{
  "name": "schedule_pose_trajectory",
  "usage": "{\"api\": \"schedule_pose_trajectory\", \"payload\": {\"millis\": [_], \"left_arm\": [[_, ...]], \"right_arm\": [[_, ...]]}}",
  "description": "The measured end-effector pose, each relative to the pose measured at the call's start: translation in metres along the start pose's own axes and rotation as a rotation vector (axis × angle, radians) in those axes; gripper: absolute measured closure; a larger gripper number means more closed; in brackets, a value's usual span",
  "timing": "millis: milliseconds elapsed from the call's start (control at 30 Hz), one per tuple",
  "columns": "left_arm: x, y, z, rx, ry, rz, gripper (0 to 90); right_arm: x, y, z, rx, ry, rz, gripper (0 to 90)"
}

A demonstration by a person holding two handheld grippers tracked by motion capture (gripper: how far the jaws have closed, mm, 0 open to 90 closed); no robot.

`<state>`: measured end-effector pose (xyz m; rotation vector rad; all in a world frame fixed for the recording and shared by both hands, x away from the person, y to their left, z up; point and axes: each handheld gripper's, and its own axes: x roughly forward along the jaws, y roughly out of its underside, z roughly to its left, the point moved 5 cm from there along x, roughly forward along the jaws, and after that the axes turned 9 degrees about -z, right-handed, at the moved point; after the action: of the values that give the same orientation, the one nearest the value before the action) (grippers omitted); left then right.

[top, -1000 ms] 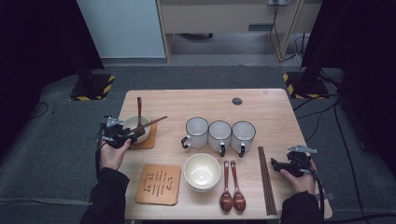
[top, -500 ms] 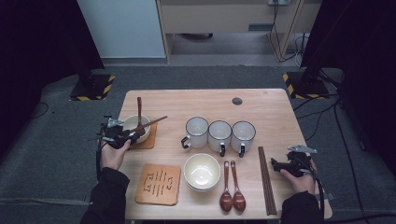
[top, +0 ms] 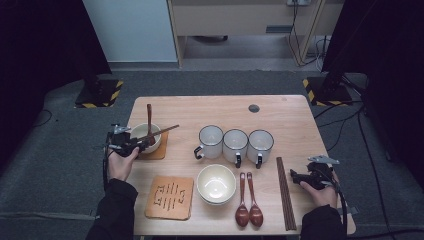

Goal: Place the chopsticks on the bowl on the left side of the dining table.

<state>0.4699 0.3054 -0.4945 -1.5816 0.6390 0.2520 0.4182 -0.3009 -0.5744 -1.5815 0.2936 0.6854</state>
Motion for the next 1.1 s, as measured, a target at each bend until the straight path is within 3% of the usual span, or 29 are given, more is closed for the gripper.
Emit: {"api": "schedule_pose_trajectory", "payload": {"millis": [700, 1100], "left_arm": [[0.010, -0.003, 0.013, -0.014, -0.031, -0.025, 44.0], [0.015, -0.002, 0.017, -0.012, -0.027, -0.032, 43.4]], "right_arm": [[0.000, 0.000, 0.000, 0.000, 0.000, 0.000, 3.7], [0.000, 0.000, 0.000, 0.000, 0.000, 0.000, 3.7]]}}
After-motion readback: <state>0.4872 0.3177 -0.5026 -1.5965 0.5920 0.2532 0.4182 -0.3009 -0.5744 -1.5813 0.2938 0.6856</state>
